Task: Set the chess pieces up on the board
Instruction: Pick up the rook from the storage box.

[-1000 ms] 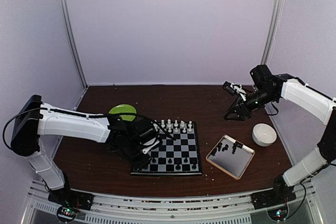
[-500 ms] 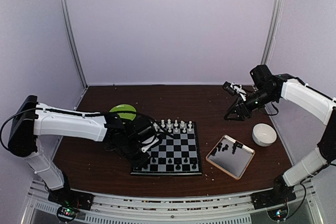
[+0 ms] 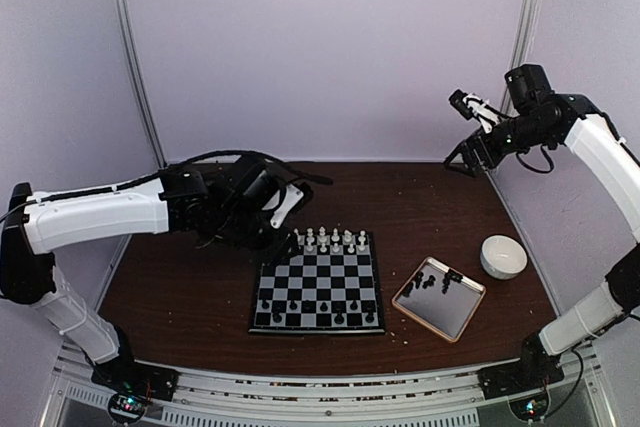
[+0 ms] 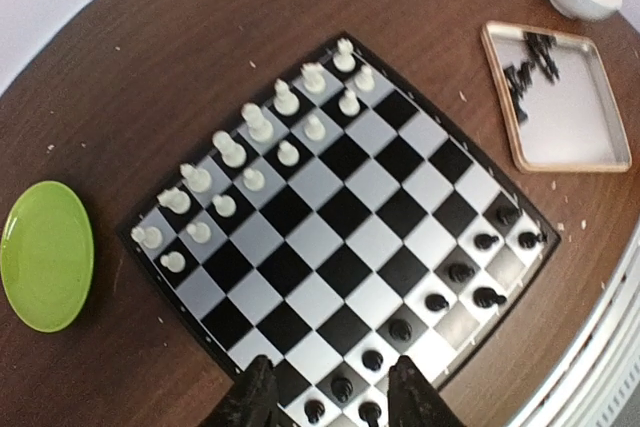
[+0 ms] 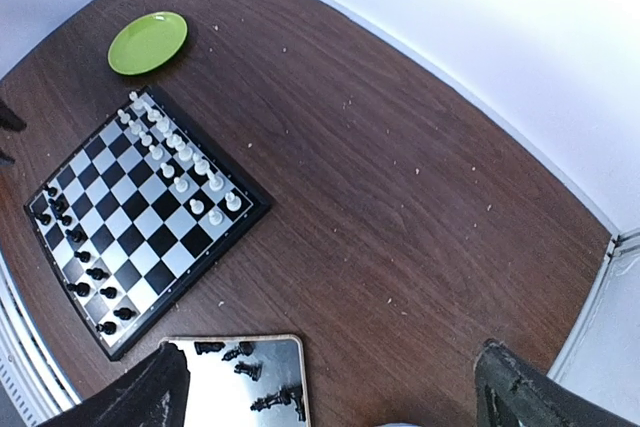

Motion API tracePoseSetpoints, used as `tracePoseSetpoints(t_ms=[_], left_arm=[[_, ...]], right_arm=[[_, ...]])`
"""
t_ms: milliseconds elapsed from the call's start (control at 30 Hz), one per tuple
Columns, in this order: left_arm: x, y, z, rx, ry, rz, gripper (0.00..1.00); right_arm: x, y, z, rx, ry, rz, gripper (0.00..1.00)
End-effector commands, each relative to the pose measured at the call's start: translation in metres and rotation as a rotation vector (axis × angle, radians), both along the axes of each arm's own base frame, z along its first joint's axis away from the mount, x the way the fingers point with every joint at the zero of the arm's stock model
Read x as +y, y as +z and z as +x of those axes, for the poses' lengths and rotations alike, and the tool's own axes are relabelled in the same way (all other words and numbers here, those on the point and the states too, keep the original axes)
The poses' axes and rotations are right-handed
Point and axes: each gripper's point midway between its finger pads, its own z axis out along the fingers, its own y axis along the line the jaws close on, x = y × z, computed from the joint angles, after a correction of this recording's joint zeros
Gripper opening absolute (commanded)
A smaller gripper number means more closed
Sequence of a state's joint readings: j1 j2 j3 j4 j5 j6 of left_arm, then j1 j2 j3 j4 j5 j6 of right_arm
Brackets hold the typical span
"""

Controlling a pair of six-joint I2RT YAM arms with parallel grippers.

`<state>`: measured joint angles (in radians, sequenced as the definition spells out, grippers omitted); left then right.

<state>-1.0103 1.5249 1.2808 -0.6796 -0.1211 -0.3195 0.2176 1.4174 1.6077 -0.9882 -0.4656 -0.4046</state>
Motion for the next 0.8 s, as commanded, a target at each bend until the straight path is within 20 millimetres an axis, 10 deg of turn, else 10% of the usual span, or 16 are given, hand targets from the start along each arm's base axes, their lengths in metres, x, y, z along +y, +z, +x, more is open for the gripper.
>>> tracePoseSetpoints(t_ms=[0,300,767], left_arm=[[-0.018,0.032,0.046,-0.122,0.123,-0.223,0.39],[-0.063,0.027,0.053,-0.056,0.048,-0.313,0.39],[-0.077,0.043,0.04,-0.02,0.0,-0.474,0.38]], right_arm=[[-0.015,-0.041,-0.008,0.077,-0.02,-0.085,0.99],[-0.002,-0.125,-0.073,0.333,0.505,-0.233,0.55],[0.0,-0.217,-0.073,-0.003,0.809,-0.786,0.4]])
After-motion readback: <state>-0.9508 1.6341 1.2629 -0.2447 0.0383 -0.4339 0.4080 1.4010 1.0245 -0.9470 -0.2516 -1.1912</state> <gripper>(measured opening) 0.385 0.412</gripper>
